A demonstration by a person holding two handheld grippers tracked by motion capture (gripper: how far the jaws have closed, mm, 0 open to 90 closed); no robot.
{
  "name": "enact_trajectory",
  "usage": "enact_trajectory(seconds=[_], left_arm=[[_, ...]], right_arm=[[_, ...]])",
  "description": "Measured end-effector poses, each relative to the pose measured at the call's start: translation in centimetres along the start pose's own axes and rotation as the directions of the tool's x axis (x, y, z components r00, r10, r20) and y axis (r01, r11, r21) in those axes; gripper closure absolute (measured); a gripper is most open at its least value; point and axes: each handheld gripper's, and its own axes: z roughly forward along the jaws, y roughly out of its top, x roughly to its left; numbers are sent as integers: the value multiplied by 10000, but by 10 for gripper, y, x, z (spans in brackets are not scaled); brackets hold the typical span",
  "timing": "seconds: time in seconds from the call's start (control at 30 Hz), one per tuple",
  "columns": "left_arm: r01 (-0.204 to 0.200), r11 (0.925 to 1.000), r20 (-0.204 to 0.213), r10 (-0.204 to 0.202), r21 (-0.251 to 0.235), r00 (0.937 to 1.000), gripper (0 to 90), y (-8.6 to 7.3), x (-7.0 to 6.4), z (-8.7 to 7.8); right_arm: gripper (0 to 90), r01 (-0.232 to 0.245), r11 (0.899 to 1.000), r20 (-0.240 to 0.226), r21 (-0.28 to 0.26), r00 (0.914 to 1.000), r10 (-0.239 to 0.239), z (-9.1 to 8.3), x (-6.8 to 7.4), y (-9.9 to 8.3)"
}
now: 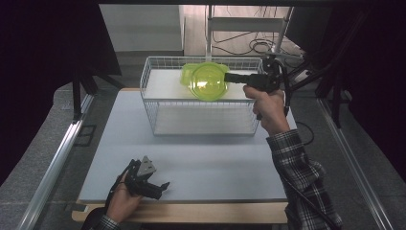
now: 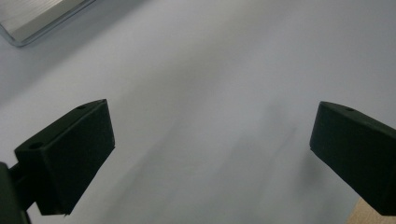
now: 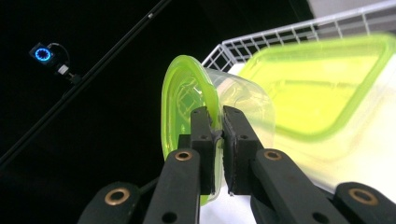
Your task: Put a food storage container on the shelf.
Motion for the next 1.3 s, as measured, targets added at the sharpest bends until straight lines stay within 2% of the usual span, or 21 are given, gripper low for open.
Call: enact_trajectory(seconds=[0.27, 0.37, 0.47, 0.7, 0.83, 0.97, 1.3], left_arm=[[-45, 10000, 32, 45, 35, 10000, 0, 0, 0, 0], [-66, 10000, 28, 66, 44, 10000, 0, 0, -1, 1], [-78, 10000, 37, 78, 48, 10000, 0, 0, -1, 1], [-216, 9997, 55, 215, 151, 9998, 0, 0, -1, 2], [-233, 9996, 57, 232, 169, 9997, 0, 0, -2, 2], [-285, 9994, 68, 284, 207, 9996, 0, 0, -2, 3], [-318, 9991, 124, 315, 270, 9994, 0, 0, -3, 4]], right_arm=[[832, 58, 10000, 363, -35, 9993, -57, 15, 1, 21], [832, -174, 9998, 270, -123, 9995, 177, 21, -4, 26], [832, -173, 9997, 429, -183, 9989, 181, 24, -5, 30], [830, -546, 9985, 629, -98, 9965, 551, 33, -13, 36], [812, -438, 9990, 847, -88, 9954, 444, 36, -13, 39], [782, -122, 9999, 1505, -123, 9885, 139, 41, -10, 42], [675, -29, 9994, 2357, -346, 9718, 110, 48, -13, 44]])
